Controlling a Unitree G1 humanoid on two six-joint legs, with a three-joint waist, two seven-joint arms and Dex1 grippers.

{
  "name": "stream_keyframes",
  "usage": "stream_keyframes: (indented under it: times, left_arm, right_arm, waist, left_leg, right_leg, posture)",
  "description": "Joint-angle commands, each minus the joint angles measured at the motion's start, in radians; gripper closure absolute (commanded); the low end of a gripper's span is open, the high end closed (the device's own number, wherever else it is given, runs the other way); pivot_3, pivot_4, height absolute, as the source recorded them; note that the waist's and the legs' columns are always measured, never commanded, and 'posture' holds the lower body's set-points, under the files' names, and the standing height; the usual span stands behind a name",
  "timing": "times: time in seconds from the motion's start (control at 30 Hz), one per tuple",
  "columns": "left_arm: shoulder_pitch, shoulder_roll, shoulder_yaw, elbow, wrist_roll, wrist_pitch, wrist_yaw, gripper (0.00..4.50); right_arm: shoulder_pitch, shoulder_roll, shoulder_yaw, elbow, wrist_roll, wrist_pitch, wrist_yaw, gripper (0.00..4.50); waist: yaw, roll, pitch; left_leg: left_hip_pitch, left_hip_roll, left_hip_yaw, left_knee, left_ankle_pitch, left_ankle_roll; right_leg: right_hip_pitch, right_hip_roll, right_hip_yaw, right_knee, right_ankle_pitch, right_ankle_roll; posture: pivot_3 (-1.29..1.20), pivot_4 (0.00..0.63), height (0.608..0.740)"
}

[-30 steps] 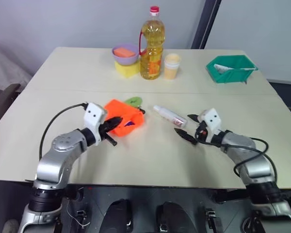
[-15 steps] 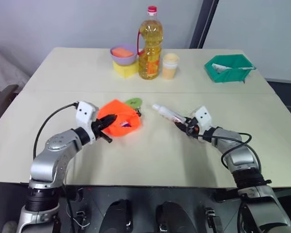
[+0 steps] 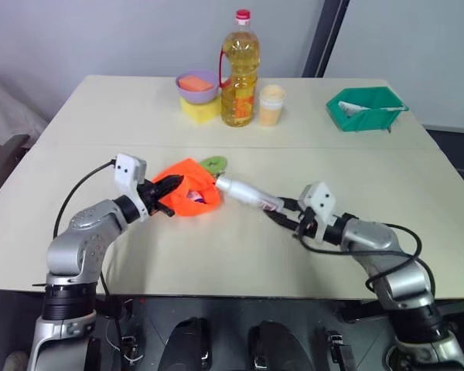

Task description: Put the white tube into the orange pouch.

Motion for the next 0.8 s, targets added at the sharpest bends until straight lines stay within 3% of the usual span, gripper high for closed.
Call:
stream_keyframes:
  times: [0.03, 0.43, 0.8]
  left_arm:
    - [-0.022, 0.018, 0.013, -0.014, -0.044, 0.01, -0.038, 4.5]
    - [-0.012, 0.035, -0.041, -0.065, -0.064, 0.036, -0.091, 4.5]
    - [0.024, 0.07, -0.186, -0.203, 0.001, 0.002, -0.117, 4.5]
  right_arm:
    - [-0.004, 0.017, 0.043, -0.091, -0.019, 0.056, -0.054, 3.23]
    - [-0.085, 0.111, 0.131, -0.006, -0.123, 0.128, -0.193, 3.23]
    - [-0.202, 0.17, 0.245, 0.01, -0.204, 0.232, -0.236, 3.23]
  waist:
    - [-0.001, 0.0, 0.0]
    - [0.001, 0.0, 0.0]
    - [-0.002, 0.0, 0.0]
  left_leg:
    - [0.0, 0.0, 0.0, 0.0, 0.0, 0.0]
    - [0.0, 0.0, 0.0, 0.0, 0.0, 0.0]
    - [0.0, 0.0, 0.0, 0.0, 0.0, 0.0]
  right_leg:
    - [0.0, 0.0, 0.0, 0.0, 0.0, 0.0]
    - [0.0, 0.0, 0.0, 0.0, 0.0, 0.0]
    - [-0.001, 0.0, 0.0, 0.0, 0.0, 0.0]
  posture:
    - [0.0, 0.15, 0.737]
    - [0.0, 0.15, 0.737]
    - [0.0, 0.15, 0.737]
